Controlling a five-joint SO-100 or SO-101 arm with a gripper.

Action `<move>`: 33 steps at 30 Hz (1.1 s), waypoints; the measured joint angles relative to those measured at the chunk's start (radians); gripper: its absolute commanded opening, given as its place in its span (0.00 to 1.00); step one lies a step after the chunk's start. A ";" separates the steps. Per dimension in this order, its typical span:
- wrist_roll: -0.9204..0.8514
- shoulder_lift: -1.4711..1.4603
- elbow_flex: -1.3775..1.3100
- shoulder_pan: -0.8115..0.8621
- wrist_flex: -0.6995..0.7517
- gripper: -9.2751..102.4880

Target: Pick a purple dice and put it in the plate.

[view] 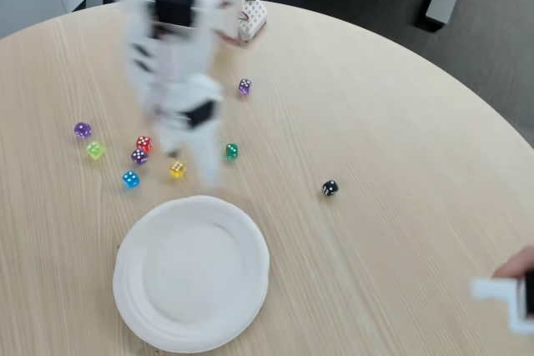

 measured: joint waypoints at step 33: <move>-0.051 -0.078 0.000 0.241 0.000 0.29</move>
